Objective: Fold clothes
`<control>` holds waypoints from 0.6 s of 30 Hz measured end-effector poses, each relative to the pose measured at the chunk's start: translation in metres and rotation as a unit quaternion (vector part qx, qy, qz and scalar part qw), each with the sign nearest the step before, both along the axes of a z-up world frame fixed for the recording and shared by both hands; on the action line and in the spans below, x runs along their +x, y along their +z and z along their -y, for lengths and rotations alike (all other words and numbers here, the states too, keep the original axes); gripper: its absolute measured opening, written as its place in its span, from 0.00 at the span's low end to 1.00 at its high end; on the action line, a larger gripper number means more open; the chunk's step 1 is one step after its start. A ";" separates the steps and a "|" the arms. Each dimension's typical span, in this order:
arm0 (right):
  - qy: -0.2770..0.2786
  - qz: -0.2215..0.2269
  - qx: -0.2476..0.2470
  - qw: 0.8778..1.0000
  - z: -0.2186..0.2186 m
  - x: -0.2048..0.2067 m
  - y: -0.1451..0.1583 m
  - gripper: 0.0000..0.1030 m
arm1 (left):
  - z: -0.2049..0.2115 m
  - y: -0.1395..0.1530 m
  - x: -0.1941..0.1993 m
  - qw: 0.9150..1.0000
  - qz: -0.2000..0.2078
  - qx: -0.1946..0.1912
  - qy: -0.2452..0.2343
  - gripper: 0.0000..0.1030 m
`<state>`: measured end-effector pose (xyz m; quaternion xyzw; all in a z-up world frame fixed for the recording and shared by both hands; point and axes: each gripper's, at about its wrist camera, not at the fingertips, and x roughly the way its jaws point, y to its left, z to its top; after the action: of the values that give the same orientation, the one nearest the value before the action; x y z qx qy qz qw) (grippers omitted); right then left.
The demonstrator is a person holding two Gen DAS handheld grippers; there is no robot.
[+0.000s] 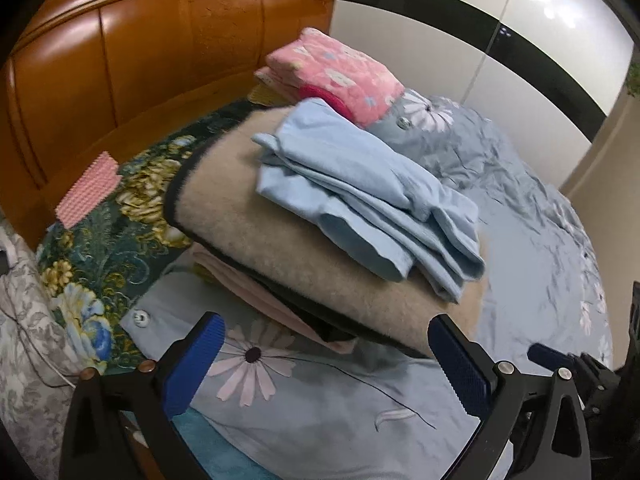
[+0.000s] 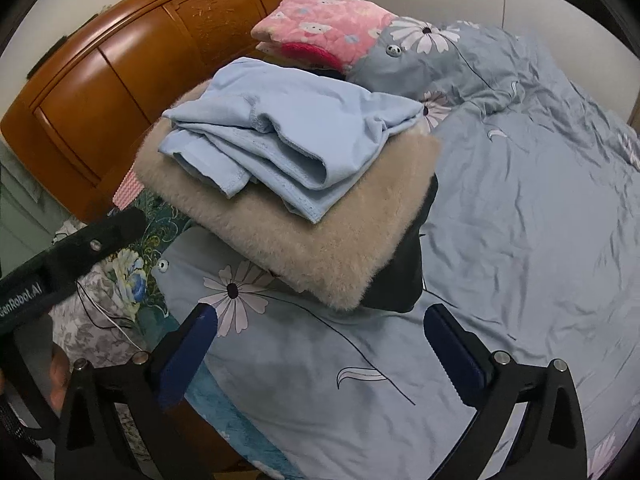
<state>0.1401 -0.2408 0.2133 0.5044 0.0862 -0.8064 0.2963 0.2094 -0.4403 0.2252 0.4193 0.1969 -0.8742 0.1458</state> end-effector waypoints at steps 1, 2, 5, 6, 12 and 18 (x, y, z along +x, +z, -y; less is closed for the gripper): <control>0.001 -0.004 0.004 1.000 0.000 0.001 0.000 1.00 | -0.001 -0.001 -0.001 1.000 0.003 -0.001 0.000 1.00; 0.002 -0.007 0.007 1.000 0.000 0.001 0.001 1.00 | -0.002 -0.002 -0.001 1.000 0.005 -0.003 0.000 1.00; 0.005 -0.011 0.015 1.000 -0.001 0.002 0.000 1.00 | -0.003 -0.006 -0.004 1.000 0.012 -0.009 0.003 1.00; 0.005 -0.011 0.016 1.000 -0.001 0.002 0.000 1.00 | -0.004 -0.006 -0.005 1.000 0.013 -0.011 0.003 1.00; 0.004 -0.012 0.025 1.000 -0.002 0.000 0.000 1.00 | -0.006 -0.009 -0.012 1.000 0.020 -0.024 0.003 1.00; 0.006 -0.008 0.034 0.999 0.001 -0.003 -0.004 1.00 | -0.005 -0.014 -0.018 0.999 0.029 -0.031 0.001 1.00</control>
<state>0.1374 -0.2418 0.2097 0.5076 0.1192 -0.8050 0.2832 0.1916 -0.4349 0.2111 0.4397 0.1660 -0.8670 0.1653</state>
